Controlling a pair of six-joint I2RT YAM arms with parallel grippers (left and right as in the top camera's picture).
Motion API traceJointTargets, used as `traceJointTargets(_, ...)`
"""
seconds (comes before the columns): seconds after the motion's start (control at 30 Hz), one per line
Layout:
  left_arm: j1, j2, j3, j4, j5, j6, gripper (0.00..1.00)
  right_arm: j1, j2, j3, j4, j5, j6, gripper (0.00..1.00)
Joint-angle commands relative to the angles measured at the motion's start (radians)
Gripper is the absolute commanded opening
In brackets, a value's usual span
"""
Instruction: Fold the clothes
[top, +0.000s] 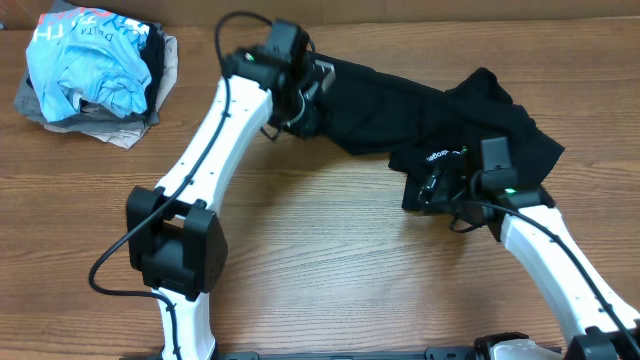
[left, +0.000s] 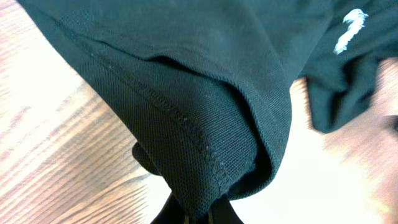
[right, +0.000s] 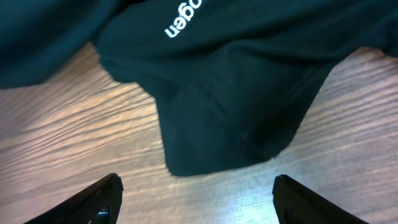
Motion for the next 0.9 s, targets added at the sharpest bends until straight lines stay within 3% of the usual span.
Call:
traceJointTargets(0.0,0.011,-0.003,0.138,-0.058,0.056,-0.027,0.04,0.013,0.069,-0.020,0.032,0.098,0.037,0.80)
traceJointTargets(0.37,0.093,-0.003,0.311,-0.084,0.056,-0.142,0.04,0.013,0.222,-0.022,0.105,0.098,0.063,0.73)
traceJointTargets(0.53,0.147,-0.003,0.313,-0.054,0.056,-0.169,0.04,0.013,0.280,-0.022,0.145,0.099,0.103,0.52)
traceJointTargets(0.6,0.166,-0.003,0.313,-0.053,0.056,-0.169,0.04,0.012,0.291,-0.022,0.137,0.098,0.116,0.32)
traceJointTargets(0.7,0.196,-0.003,0.313,-0.044,0.056,-0.169,0.04,0.000,0.280,-0.013,0.088,0.115,0.149,0.13)
traceJointTargets(0.87,0.248,-0.004,0.329,-0.045,0.063,-0.176,0.04,-0.082,0.203,0.129,-0.216,0.113,0.096,0.07)
